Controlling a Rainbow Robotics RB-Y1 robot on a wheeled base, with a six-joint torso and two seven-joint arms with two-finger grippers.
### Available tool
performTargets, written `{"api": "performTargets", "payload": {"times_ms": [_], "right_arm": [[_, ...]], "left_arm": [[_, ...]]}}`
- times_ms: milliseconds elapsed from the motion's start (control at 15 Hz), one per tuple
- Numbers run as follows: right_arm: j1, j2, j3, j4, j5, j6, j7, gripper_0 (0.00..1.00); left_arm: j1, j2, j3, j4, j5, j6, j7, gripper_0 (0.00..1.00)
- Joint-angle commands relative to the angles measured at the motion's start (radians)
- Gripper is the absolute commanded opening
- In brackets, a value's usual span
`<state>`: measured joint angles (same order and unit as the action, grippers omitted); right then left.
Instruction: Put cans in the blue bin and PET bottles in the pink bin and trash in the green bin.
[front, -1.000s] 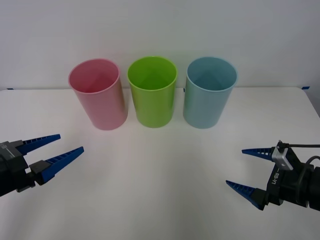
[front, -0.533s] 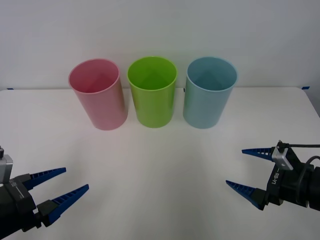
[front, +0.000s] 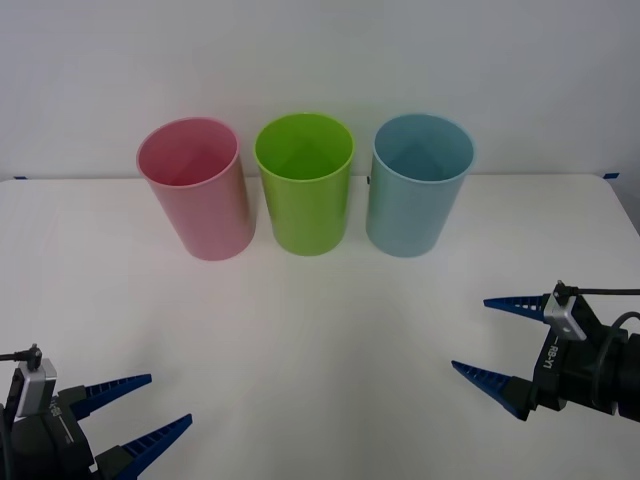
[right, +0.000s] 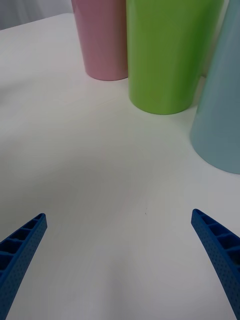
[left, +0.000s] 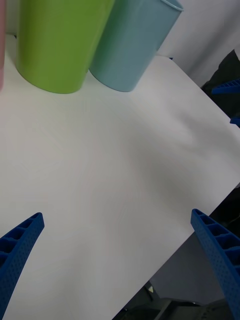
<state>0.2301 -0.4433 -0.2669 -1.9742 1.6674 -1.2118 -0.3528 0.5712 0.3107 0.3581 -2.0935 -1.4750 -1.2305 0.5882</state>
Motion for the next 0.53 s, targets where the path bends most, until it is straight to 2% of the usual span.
{"api": "performTargets", "payload": {"times_ms": [67,533], "right_arm": [[0.000,0.000,0.000,0.000,0.000,0.000,0.000,1.00],[0.000,0.000,0.000,0.000,0.000,0.000,0.000,1.00]], "left_arm": [[0.001,-0.001,-0.010,0.013,0.009,0.005,-0.013,1.00],[0.022,-0.001,-0.008,0.013,0.007,0.006,-0.018,1.00]]}}
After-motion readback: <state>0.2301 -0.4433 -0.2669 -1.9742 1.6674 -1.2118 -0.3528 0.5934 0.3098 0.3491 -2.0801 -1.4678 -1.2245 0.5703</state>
